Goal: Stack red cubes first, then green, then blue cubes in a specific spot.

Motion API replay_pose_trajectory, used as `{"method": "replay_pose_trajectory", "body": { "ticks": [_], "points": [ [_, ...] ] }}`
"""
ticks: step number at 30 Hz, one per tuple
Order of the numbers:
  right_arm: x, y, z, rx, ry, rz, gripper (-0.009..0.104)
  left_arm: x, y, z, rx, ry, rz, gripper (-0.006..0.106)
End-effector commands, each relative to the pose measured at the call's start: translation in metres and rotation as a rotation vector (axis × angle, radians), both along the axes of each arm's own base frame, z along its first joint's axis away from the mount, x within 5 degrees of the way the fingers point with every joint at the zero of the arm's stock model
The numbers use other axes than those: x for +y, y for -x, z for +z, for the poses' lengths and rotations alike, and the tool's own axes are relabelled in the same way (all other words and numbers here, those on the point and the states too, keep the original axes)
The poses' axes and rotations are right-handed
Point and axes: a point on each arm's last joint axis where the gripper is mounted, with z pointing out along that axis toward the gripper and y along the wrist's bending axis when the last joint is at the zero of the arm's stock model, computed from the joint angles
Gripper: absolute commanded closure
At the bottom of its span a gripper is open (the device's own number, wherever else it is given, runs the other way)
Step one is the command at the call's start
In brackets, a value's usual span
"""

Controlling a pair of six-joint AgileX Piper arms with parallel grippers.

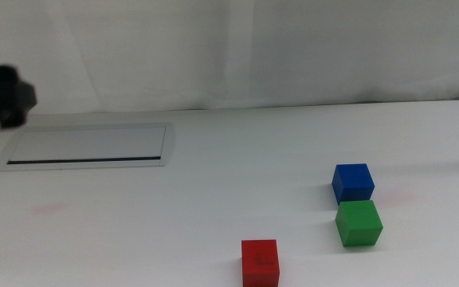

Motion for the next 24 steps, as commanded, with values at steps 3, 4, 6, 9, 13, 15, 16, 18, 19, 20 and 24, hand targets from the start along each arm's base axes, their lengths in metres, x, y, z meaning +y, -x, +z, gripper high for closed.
{"method": "replay_pose_trajectory", "body": {
  "ticks": [3,4,6,9,13,15,16,18,19,20,24],
  "points": [
    [0.004,-0.024,0.024,0.167,0.036,0.053,-0.008,0.003,0.036,-0.008,-0.074,0.022,-0.012,0.012],
    [0.005,-0.029,0.029,0.201,0.038,0.064,-0.008,0.004,0.042,-0.011,-0.067,0.02,-0.012,0.012],
    [0.006,-0.038,0.038,0.253,0.043,0.081,-0.008,0.004,0.048,-0.013,-0.054,0.006,-0.033,0.012],
    [0.009,-0.057,0.048,0.355,0.079,0.134,-0.008,-0.007,0.049,-0.015,-0.043,0.027,-0.107,0.012],
    [0.011,-0.077,0.044,0.462,0.077,0.161,-0.008,-0.027,0.052,-0.015,-0.04,0.014,-0.24,0.012],
    [0.016,-0.084,0.04,0.495,0.07,0.187,-0.008,-0.037,0.055,-0.015,-0.038,0.015,-0.306,0.012],
    [0.02,-0.087,0.038,0.511,0.063,0.206,-0.008,-0.041,0.057,-0.015,-0.039,0.012,-0.338,0.012],
    [0.029,-0.092,0.032,0.548,0.043,0.232,-0.008,-0.048,0.059,-0.015,-0.041,0.001,-0.385,0.012],
    [0.034,-0.095,0.029,0.57,0.039,0.245,-0.008,-0.05,0.06,-0.015,-0.041,0.002,-0.402,0.012],
    [0.039,-0.099,0.025,0.593,0.031,0.249,-0.008,-0.052,0.061,-0.015,-0.041,0.002,-0.411,0.012],
    [0.059,-0.113,0.013,0.674,0.058,0.258,-0.008,-0.053,0.062,-0.015,-0.039,0.009,-0.422,0.012]
  ]
}}
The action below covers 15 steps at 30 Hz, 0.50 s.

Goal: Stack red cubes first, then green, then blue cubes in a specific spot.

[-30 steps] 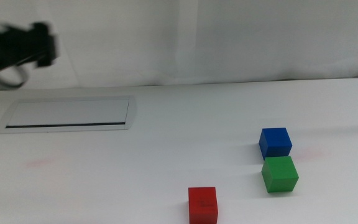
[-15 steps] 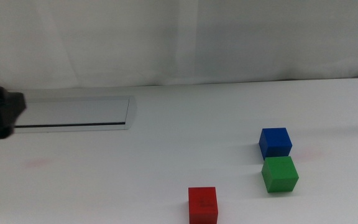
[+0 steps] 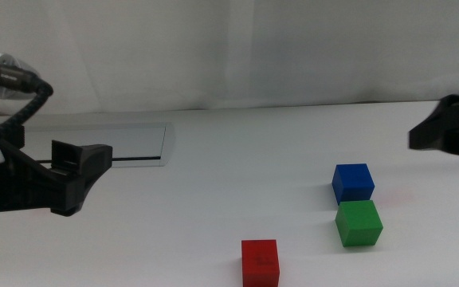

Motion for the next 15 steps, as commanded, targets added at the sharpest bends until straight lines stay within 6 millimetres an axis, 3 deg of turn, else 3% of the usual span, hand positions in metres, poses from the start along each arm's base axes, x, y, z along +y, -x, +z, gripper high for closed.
{"method": "replay_pose_trajectory", "body": {
  "ticks": [1,8,15],
  "points": [
    [0.012,-0.011,-0.006,0.041,0.043,0.002,-0.008,-0.002,0.001,-0.001,0.009,0.006,-0.01,0.012],
    [0.046,-0.035,-0.031,0.19,0.174,-0.008,-0.008,-0.001,0.001,-0.001,0.007,0.002,-0.009,0.012],
    [0.068,-0.045,-0.065,0.306,0.232,0.028,-0.008,-0.002,0.001,-0.001,0.009,0.006,-0.01,0.012]
  ]
}}
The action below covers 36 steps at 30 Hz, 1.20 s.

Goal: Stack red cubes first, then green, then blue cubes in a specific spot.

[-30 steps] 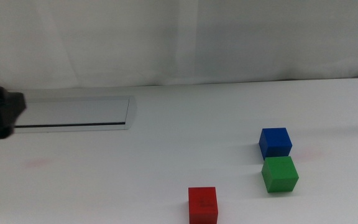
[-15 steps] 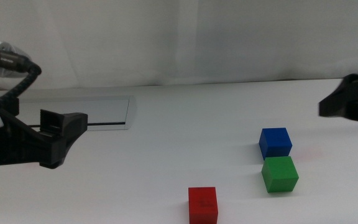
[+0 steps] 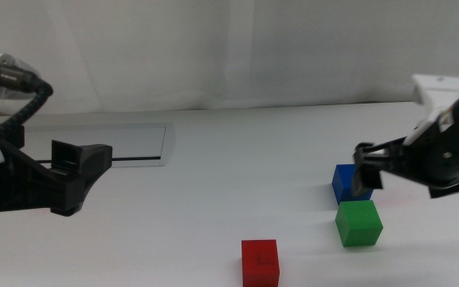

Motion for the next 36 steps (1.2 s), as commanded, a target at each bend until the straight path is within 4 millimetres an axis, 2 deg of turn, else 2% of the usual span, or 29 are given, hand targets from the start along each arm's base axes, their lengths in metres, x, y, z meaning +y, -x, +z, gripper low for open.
{"method": "replay_pose_trajectory", "body": {
  "ticks": [1,12,20,36],
  "points": [
    [0.007,-0.003,-0.008,0.017,0.019,0.007,-0.008,-0.001,0.001,-0.001,0.008,0.005,-0.007,0.011],
    [0.021,-0.02,-0.053,0.123,0.076,-0.019,-0.008,-0.001,0.001,-0.002,0.01,0.004,-0.007,0.011],
    [0.026,-0.028,-0.076,0.153,0.091,-0.025,-0.008,-0.001,0.002,-0.002,0.02,0.002,-0.005,0.011],
    [0.029,-0.036,-0.089,0.129,0.094,-0.009,-0.008,-0.007,0.006,-0.004,0.047,-0.009,-0.102,0.011]
  ]
}}
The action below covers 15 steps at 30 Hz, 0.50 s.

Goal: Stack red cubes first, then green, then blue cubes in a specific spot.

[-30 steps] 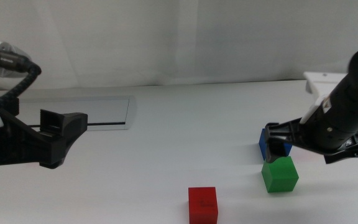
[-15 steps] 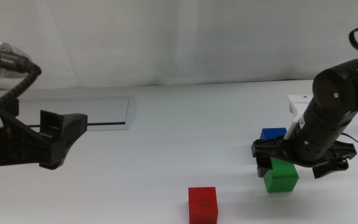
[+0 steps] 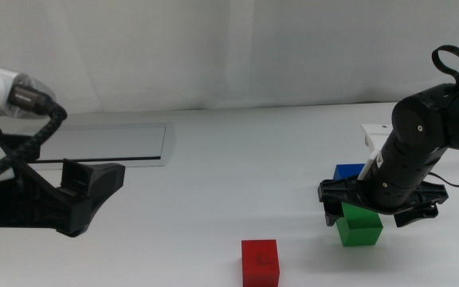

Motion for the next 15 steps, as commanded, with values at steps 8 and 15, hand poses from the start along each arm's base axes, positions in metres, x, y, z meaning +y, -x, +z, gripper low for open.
{"method": "replay_pose_trajectory", "body": {
  "ticks": [8,15],
  "points": [
    [0.001,-0.004,-0.01,0.003,0.028,0.019,-0.008,-0.001,0.001,-0.001,0.005,0.006,-0.012,0.011],
    [0.003,-0.007,-0.014,-0.009,0.02,0.02,0.0,-0.001,0.001,-0.001,0.004,0.004,-0.011,0.011]
  ]
}}
